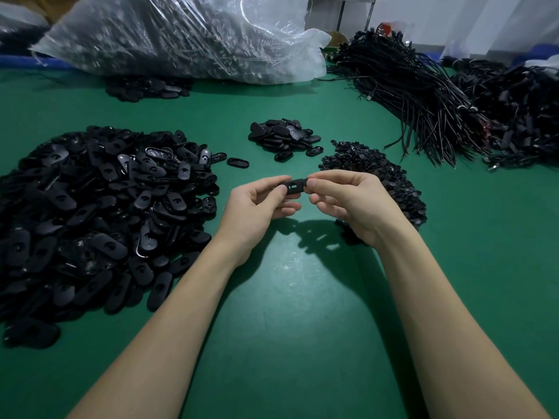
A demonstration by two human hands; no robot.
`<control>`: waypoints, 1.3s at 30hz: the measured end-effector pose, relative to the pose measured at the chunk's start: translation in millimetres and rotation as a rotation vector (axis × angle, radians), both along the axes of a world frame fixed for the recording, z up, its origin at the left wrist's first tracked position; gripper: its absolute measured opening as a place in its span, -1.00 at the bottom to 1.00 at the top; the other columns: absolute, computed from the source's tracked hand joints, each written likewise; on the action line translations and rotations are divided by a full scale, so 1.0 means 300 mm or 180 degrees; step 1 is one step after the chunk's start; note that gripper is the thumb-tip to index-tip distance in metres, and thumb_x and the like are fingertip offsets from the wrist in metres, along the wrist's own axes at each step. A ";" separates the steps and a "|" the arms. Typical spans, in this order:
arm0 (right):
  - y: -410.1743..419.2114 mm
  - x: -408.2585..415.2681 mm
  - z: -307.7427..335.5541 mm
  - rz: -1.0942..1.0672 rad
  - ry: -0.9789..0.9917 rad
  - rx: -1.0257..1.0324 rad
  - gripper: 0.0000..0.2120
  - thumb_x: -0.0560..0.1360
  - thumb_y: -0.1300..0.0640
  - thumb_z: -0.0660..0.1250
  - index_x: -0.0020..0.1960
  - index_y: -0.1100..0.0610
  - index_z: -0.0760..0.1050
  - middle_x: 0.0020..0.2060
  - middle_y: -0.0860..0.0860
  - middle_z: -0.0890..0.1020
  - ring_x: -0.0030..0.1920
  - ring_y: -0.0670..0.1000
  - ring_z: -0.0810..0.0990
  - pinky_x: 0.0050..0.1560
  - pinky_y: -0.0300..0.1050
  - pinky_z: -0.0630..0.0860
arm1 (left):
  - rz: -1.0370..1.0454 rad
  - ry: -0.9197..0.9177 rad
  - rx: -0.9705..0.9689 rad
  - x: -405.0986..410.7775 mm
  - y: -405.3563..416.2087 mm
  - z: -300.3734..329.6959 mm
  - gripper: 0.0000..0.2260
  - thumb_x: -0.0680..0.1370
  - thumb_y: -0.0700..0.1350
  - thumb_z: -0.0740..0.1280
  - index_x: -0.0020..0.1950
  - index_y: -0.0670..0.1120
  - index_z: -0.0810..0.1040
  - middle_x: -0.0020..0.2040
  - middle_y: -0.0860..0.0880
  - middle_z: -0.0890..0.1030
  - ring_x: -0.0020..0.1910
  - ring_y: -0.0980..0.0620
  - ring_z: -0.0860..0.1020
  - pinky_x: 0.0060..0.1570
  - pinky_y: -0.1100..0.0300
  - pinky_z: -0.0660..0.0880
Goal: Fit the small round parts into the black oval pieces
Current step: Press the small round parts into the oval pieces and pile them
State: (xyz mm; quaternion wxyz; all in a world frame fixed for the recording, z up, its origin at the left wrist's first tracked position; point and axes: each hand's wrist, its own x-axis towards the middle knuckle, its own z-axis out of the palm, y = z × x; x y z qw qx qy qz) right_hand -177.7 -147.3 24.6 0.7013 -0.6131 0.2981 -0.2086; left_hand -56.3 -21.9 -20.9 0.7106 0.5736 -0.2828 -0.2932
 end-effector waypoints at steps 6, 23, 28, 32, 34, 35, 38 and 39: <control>0.004 0.004 0.004 0.0067 0.0070 0.0086 -0.97 0.53 0.31 0.45 -0.04 0.24 0.66 -0.27 0.08 0.74 -0.33 -0.10 0.69 -0.31 -0.33 0.58 | -0.0029 0.0007 0.0003 -0.002 0.004 0.009 -0.82 0.67 -0.26 0.26 0.23 -0.20 0.58 -0.04 -0.08 0.75 -0.12 -0.03 0.72 -0.07 0.24 0.62; 0.008 0.007 0.023 0.0155 0.0033 0.0426 -0.82 0.58 0.36 0.35 -0.01 0.17 0.69 -0.21 0.05 0.75 -0.31 -0.10 0.71 -0.36 -0.37 0.56 | -0.0033 0.0042 0.0033 -0.001 0.002 0.012 -0.89 0.66 -0.24 0.28 0.13 -0.15 0.59 -0.04 -0.09 0.75 -0.10 -0.07 0.72 -0.08 0.23 0.62; 0.011 0.006 0.023 0.0158 0.0170 0.0174 -0.96 0.61 0.23 0.39 0.05 0.15 0.60 -0.12 0.05 0.78 -0.31 -0.08 0.73 -0.40 -0.34 0.56 | -0.0020 0.0013 -0.0016 0.000 0.003 0.008 -0.88 0.65 -0.25 0.31 0.08 -0.13 0.63 -0.04 -0.10 0.75 -0.06 -0.07 0.73 -0.06 0.22 0.62; 0.018 0.014 0.018 0.0095 0.0306 -0.0150 -0.97 0.57 0.17 0.46 -0.01 0.08 0.67 -0.13 -0.04 0.77 -0.31 -0.10 0.72 -0.46 -0.36 0.45 | -0.0004 0.0400 -0.0231 0.008 0.006 0.012 -0.89 0.60 -0.27 0.36 0.06 -0.16 0.67 0.00 -0.13 0.74 -0.01 -0.07 0.72 0.00 0.26 0.60; 0.026 0.022 0.012 -0.0004 0.0313 -0.0272 -0.97 0.54 0.17 0.49 -0.03 0.07 0.70 -0.18 -0.08 0.75 -0.36 -0.13 0.67 -0.49 -0.37 0.38 | -0.0011 0.0641 -0.0321 0.014 0.007 0.015 -0.89 0.59 -0.27 0.37 0.05 -0.18 0.68 0.01 -0.15 0.73 0.00 -0.05 0.71 0.02 0.28 0.59; 0.030 0.026 0.009 -0.0065 0.0303 -0.0321 -0.97 0.54 0.17 0.49 -0.04 0.07 0.70 -0.20 -0.08 0.74 -0.39 -0.14 0.64 -0.50 -0.36 0.36 | -0.0013 0.0704 -0.0350 0.016 0.007 0.016 -0.89 0.58 -0.27 0.37 0.05 -0.18 0.68 0.01 -0.15 0.73 0.00 -0.04 0.71 0.01 0.29 0.59; 0.039 0.035 0.002 -0.0229 0.0325 -0.0546 -0.96 0.50 0.18 0.52 -0.05 0.11 0.70 -0.23 -0.01 0.75 -0.47 -0.15 0.56 -0.51 -0.35 0.33 | -0.0017 0.0771 -0.0393 0.019 0.008 0.018 -0.90 0.59 -0.24 0.38 0.05 -0.17 0.68 -0.02 -0.14 0.74 -0.04 -0.02 0.72 -0.03 0.30 0.59; 0.040 0.036 0.002 -0.0280 0.0345 -0.0641 -0.95 0.49 0.18 0.53 -0.05 0.12 0.70 -0.21 0.04 0.75 -0.48 -0.15 0.54 -0.51 -0.34 0.34 | -0.0023 0.0766 -0.0387 0.019 0.009 0.019 -0.89 0.59 -0.24 0.38 0.06 -0.18 0.68 -0.02 -0.14 0.74 -0.04 -0.02 0.72 -0.04 0.30 0.60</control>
